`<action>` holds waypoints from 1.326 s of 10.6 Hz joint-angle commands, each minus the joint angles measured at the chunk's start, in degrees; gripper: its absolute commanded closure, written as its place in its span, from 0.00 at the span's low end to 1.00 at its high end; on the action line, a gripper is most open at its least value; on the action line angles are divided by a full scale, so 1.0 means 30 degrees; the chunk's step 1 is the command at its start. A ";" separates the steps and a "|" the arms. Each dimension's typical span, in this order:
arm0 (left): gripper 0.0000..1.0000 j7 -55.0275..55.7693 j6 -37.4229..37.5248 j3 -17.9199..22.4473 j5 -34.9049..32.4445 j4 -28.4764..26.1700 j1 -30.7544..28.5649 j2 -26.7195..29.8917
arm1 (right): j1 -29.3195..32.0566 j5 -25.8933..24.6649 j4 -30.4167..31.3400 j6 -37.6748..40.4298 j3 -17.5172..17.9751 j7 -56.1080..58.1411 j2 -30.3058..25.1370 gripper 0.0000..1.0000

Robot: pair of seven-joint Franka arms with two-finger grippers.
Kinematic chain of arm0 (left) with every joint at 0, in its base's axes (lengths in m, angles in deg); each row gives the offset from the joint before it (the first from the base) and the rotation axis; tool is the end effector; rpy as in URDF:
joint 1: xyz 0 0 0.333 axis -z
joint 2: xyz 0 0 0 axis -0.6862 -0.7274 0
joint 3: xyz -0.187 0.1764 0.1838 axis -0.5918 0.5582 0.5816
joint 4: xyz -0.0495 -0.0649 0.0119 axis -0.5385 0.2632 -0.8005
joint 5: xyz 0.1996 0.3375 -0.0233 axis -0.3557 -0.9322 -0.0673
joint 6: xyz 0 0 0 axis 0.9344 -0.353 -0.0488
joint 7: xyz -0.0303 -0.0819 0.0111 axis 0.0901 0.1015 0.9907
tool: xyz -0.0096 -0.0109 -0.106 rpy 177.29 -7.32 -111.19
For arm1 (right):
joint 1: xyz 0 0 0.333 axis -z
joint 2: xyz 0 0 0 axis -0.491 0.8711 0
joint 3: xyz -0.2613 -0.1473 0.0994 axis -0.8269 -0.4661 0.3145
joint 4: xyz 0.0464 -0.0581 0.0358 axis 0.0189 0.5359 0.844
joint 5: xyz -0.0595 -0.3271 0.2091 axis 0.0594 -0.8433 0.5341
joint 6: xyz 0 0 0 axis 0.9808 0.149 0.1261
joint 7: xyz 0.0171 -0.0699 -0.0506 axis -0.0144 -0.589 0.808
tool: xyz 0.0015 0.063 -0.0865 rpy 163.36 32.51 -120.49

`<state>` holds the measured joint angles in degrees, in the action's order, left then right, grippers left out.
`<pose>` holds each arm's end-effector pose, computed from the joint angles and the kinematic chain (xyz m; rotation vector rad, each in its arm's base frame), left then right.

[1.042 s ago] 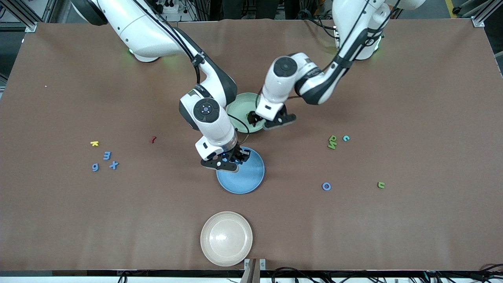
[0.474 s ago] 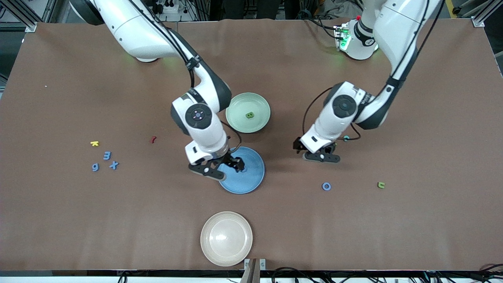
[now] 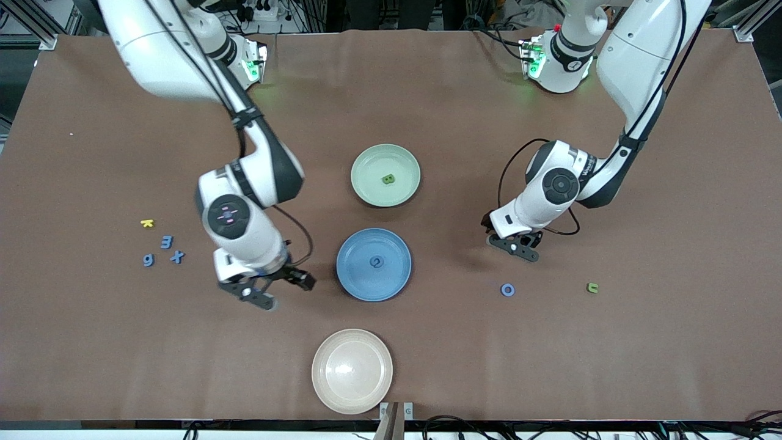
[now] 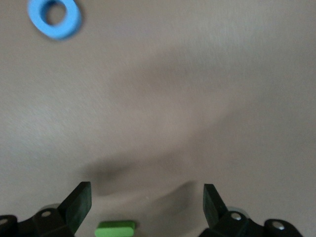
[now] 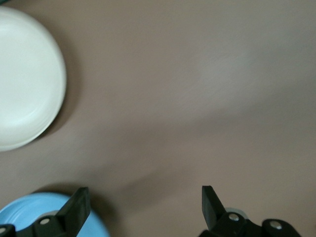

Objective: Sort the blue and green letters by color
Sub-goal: 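Grasp green N with the left gripper while the right gripper reaches X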

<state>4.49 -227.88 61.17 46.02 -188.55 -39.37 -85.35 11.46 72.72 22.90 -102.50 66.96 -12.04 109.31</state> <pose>0.5416 -0.2286 0.1787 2.9939 -0.6637 0.0083 0.6806 0.2618 0.3154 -3.0483 0.6629 -0.1405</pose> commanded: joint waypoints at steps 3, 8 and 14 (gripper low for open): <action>0.00 -0.0219 0.0075 -0.0194 -0.1543 -0.1622 -0.0792 0.1103 | 0.5212 0.0266 0.4818 -0.0083 0.0215 0.5580 -0.3400 0.00; 0.40 -0.0190 0.0046 -0.0252 -0.1543 -0.2558 -0.1553 0.1571 | 0.7998 -0.0232 1.1908 -0.5289 0.0215 0.8520 -0.6334 0.00; 1.00 0.0161 0.0075 -0.0398 -0.1514 -0.2503 -0.1642 0.1953 | 0.9733 -0.0174 1.1919 -0.8017 0.0186 0.8877 -0.3440 0.00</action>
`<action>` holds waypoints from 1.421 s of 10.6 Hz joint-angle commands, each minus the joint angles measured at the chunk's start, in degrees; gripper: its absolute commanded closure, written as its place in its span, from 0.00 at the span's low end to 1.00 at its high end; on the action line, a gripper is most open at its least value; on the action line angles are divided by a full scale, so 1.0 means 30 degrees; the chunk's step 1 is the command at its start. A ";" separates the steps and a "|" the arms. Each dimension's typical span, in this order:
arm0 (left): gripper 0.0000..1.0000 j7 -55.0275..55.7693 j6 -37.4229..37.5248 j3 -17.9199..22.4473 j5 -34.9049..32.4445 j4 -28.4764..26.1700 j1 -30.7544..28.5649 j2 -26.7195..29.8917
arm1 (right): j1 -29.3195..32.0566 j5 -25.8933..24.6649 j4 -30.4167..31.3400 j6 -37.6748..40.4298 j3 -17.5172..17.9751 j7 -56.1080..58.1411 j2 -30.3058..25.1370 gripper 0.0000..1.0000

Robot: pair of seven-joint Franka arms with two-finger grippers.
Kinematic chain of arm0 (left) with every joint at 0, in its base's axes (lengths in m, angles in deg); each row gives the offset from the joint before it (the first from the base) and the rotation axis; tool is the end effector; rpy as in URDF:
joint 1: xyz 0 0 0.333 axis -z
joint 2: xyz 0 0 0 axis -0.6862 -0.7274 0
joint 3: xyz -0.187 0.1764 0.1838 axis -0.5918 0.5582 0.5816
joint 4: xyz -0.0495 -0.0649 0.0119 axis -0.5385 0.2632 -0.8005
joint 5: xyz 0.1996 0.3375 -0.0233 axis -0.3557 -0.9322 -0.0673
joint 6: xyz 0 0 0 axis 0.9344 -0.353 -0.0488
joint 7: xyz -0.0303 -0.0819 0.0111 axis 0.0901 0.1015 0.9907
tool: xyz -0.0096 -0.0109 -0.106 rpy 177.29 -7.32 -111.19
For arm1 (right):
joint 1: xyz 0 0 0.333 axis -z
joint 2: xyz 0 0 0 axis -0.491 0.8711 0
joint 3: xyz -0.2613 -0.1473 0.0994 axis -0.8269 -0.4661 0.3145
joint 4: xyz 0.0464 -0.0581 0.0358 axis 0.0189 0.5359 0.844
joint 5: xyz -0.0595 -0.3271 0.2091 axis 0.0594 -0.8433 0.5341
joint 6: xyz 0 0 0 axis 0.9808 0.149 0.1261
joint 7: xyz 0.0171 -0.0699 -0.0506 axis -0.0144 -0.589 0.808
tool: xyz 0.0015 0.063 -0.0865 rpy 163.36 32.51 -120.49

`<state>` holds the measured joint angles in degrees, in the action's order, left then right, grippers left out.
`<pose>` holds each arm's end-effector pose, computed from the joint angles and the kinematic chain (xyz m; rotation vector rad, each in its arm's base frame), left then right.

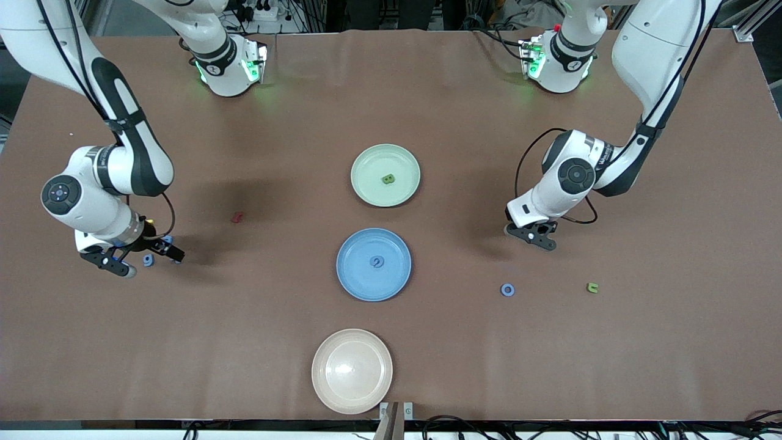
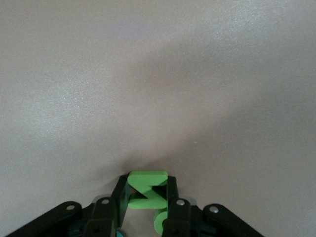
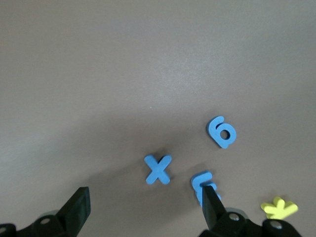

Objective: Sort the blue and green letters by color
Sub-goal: 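Grasp green N with the left gripper while the right gripper reaches X, then carry green N to the green plate while the right gripper grasps X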

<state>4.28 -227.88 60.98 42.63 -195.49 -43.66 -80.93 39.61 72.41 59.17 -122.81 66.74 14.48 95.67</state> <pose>0.5197 -0.1831 0.1786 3.0460 -0.6750 -0.0415 0.5926 -0.0644 0.2316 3.0470 -0.6490 0.0741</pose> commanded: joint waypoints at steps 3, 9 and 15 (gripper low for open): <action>1.00 0.2880 0.0394 -0.2261 -0.0119 0.1184 -0.0213 0.0628 | 0.0350 0.0134 -0.0112 -0.1665 0.0259 -0.0051 0.1753 0.00; 1.00 1.4887 0.1012 -0.5610 -0.0119 0.2183 0.2764 0.0219 | 0.0262 0.0105 0.0035 -0.2456 0.0259 -0.0051 0.2253 0.69; 0.24 2.1090 0.0983 -0.5464 -0.0382 0.3004 0.6554 -0.0573 | 0.0029 0.0076 -0.0256 -0.2048 0.0201 -0.0050 0.1816 1.00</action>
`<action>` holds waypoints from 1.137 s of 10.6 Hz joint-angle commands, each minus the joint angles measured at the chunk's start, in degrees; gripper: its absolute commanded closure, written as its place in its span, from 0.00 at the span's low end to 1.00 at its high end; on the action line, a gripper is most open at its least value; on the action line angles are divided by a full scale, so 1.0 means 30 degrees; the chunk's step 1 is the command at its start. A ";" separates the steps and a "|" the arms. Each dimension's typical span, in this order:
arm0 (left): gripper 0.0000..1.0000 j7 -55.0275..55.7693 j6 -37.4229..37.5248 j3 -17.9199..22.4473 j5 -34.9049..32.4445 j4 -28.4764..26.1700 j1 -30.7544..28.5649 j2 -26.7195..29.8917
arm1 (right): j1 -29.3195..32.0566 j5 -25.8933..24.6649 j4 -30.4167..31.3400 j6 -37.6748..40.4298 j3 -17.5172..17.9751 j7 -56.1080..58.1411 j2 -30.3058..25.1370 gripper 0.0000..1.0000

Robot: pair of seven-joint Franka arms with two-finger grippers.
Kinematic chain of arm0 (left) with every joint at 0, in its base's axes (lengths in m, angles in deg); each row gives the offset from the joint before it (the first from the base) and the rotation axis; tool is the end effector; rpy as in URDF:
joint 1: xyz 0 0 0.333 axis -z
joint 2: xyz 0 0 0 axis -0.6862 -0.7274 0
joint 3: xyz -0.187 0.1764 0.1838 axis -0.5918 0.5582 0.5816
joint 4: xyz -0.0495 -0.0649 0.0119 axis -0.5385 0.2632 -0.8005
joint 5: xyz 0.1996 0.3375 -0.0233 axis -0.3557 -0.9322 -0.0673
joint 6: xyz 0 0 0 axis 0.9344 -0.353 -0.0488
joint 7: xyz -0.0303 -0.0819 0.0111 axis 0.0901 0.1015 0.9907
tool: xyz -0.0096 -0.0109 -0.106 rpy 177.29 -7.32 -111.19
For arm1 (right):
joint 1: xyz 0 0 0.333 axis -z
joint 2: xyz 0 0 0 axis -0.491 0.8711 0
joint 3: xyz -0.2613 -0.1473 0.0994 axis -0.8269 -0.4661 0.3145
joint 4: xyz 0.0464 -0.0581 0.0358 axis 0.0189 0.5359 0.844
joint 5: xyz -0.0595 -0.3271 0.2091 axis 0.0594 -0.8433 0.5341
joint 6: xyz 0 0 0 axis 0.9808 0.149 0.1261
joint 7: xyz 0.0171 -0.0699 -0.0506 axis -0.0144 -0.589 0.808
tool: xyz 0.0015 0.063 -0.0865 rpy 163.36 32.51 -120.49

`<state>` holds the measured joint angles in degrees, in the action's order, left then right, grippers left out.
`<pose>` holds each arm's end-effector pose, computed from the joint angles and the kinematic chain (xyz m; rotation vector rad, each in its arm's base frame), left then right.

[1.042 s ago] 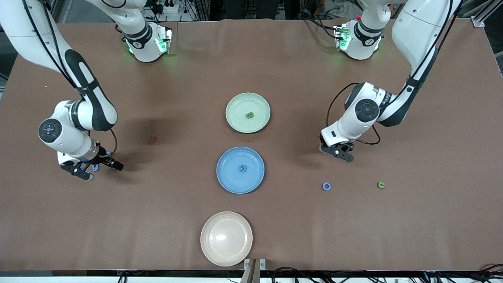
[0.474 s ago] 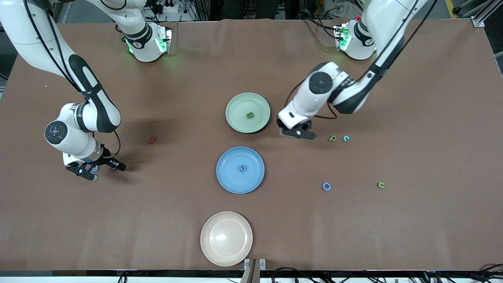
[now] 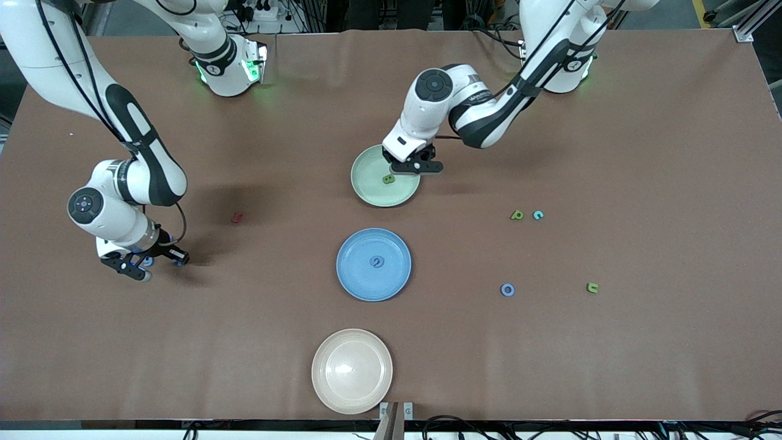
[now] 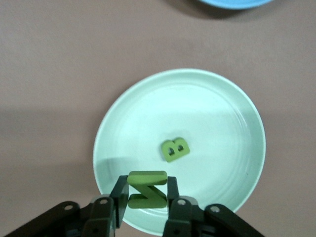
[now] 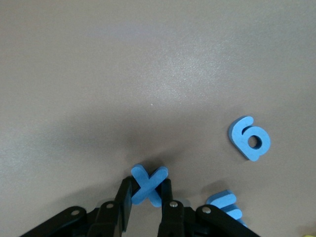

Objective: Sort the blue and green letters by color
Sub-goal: 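Carry green N to the green plate while the right gripper grasps X, then release N on the green plate while the right gripper drops X on blue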

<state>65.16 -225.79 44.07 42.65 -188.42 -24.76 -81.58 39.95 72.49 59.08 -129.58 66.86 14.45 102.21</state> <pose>0.3550 -0.4831 0.2497 2.9690 0.0784 -0.0684 0.5906 -0.0643 0.1754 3.0643 -0.6581 0.0803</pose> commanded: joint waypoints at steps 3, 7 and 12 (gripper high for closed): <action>0.00 0.1001 0.0317 0.0437 -0.0389 0.0970 -0.0270 -0.0182 | -0.2244 0.0138 -0.2652 0.3975 0.0189 -0.0101 -0.1301 1.00; 0.00 -0.1563 0.1840 0.0819 -0.1407 0.0478 -0.2606 0.0404 | -0.6140 0.1572 -0.4415 0.4900 0.0219 -0.0713 -0.1275 1.00; 0.00 -0.9703 0.1782 0.0731 -0.4164 -0.2070 -0.6944 0.1105 | -1.0917 0.1427 -0.7575 0.4724 0.0189 -0.4459 0.1179 1.00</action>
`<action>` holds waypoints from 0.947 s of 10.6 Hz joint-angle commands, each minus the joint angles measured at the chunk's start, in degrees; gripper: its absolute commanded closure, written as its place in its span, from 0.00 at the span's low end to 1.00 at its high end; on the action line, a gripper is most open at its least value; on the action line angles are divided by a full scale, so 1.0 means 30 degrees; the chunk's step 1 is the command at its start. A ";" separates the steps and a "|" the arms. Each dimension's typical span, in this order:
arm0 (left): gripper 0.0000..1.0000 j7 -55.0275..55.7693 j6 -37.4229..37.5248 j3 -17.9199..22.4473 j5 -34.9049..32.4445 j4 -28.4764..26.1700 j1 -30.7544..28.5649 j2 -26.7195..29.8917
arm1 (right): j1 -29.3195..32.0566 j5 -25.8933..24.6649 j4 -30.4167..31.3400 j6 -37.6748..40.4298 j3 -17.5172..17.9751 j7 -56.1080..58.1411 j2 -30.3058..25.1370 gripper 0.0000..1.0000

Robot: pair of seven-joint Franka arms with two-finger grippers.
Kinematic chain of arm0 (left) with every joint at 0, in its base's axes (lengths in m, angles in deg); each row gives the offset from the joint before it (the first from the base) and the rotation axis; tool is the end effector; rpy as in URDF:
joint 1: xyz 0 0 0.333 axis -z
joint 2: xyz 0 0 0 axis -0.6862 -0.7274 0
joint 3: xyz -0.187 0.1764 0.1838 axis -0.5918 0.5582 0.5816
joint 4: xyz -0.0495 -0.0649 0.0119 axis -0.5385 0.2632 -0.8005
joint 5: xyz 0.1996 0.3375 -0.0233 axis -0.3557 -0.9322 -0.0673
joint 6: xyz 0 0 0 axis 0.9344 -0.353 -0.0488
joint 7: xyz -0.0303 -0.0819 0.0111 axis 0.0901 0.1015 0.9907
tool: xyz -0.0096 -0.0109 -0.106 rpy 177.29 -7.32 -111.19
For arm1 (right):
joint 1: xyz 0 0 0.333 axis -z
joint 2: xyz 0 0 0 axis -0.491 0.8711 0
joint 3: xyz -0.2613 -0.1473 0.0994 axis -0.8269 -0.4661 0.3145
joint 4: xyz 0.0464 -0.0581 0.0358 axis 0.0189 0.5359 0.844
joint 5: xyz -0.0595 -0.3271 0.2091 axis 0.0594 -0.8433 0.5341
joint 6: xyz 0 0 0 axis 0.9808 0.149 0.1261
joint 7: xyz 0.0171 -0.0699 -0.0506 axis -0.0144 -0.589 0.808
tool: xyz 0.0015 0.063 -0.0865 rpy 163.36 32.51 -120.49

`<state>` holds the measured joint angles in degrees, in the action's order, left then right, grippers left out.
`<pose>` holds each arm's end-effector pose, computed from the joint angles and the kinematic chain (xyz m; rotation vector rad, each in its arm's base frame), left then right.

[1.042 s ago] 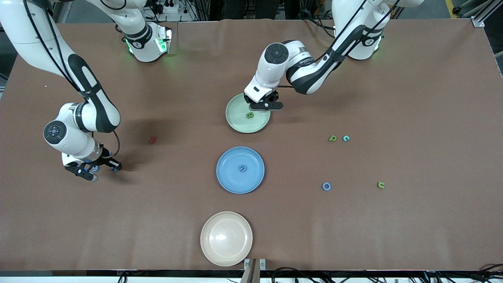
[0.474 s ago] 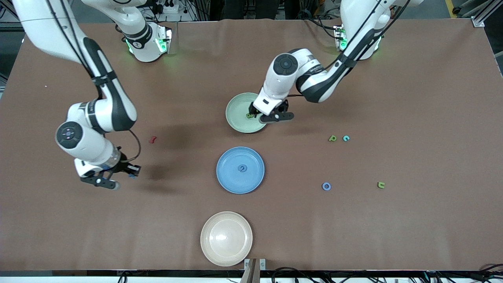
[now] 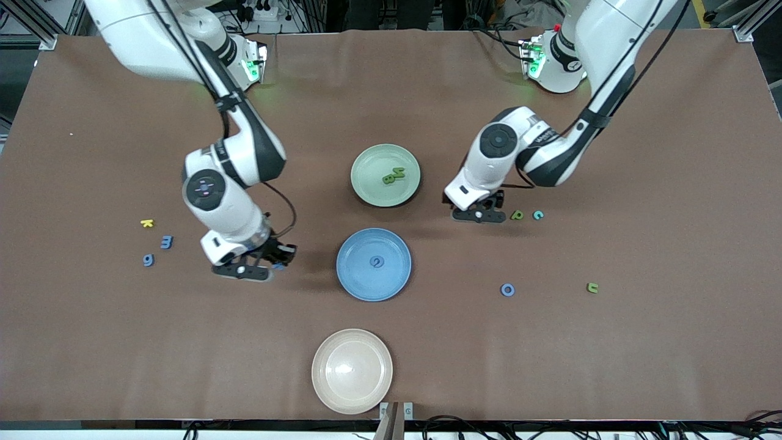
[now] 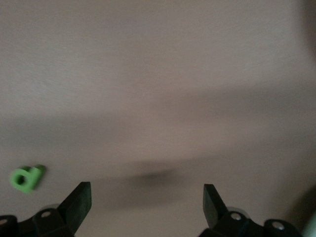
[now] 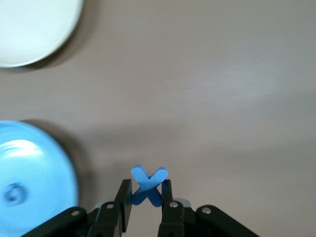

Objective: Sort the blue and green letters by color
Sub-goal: 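Release N on the green plate while the right gripper drops X on blue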

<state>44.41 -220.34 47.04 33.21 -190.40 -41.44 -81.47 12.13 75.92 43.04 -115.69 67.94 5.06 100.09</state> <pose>0.4747 -0.3270 0.2211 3.1365 -0.1778 -0.0090 0.6199 0.2500 0.2896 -3.0607 0.2207 -0.1603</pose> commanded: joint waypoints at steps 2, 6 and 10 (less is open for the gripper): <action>0.00 -0.6507 -0.0092 -0.0319 -0.1082 -0.2054 -0.2182 0.1420 | -0.3286 0.0198 -0.4218 0.0066 -0.0257 -0.2384 0.3466 1.00; 0.00 -0.8894 -0.0180 -0.0319 -0.1082 -0.2350 -0.3000 0.1686 | -0.5403 0.0139 -0.6221 -0.0285 -0.0932 -0.4110 0.5143 0.01; 0.00 -1.1036 -0.1263 -0.0407 -0.1112 -0.2614 -0.4820 0.1130 | -0.4238 0.0255 -0.5696 0.0909 -0.0903 -0.4178 0.4006 0.00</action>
<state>13.19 -221.94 46.80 31.21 -196.68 -53.43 -78.12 -3.30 75.92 25.91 -116.30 65.17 -7.60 114.32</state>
